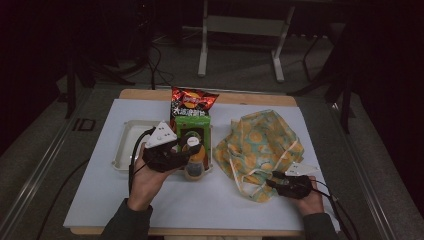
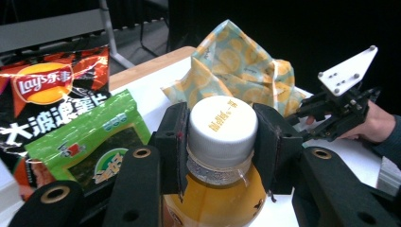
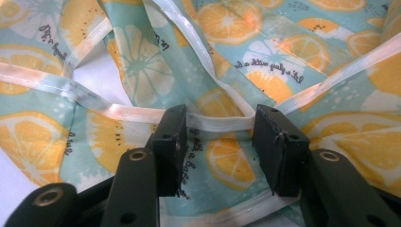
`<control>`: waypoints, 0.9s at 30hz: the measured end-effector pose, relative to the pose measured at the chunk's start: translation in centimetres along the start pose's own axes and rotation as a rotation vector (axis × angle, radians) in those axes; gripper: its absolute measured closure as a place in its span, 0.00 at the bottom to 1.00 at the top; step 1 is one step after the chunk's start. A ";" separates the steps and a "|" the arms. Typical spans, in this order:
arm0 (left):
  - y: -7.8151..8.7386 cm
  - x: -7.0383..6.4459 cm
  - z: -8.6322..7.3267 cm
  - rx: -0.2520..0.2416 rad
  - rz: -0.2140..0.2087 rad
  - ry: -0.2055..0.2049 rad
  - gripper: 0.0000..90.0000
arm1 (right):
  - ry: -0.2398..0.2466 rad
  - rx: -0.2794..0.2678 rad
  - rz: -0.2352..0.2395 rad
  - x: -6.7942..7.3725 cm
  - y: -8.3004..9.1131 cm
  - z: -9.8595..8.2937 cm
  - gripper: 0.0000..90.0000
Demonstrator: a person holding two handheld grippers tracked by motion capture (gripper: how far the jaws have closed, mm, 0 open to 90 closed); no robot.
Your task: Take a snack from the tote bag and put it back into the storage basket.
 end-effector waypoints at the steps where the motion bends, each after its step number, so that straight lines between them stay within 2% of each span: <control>1: 0.1 0.1 0.0 -0.002 0.002 0.003 0.65 | 0.000 0.000 0.000 0.0 0.0 0.0 0.61; 10: 0.8 1.2 -0.1 -0.001 0.020 0.010 0.65 | 0.000 -0.001 -0.001 0.0 0.0 0.0 0.61; 27: 2.2 3.1 0.0 -0.034 0.073 0.037 0.65 | -0.001 0.001 0.000 0.0 0.0 0.0 0.61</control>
Point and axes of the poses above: each handheld gripper's, and its own axes: y roughly backward along the jaws, z roughly out of its top, x roughly to its left, the point moved 8 cm from there along -y, roughly forward along the jaws, and after that the axes turned 11 degrees about y, right-handed, at the moved point
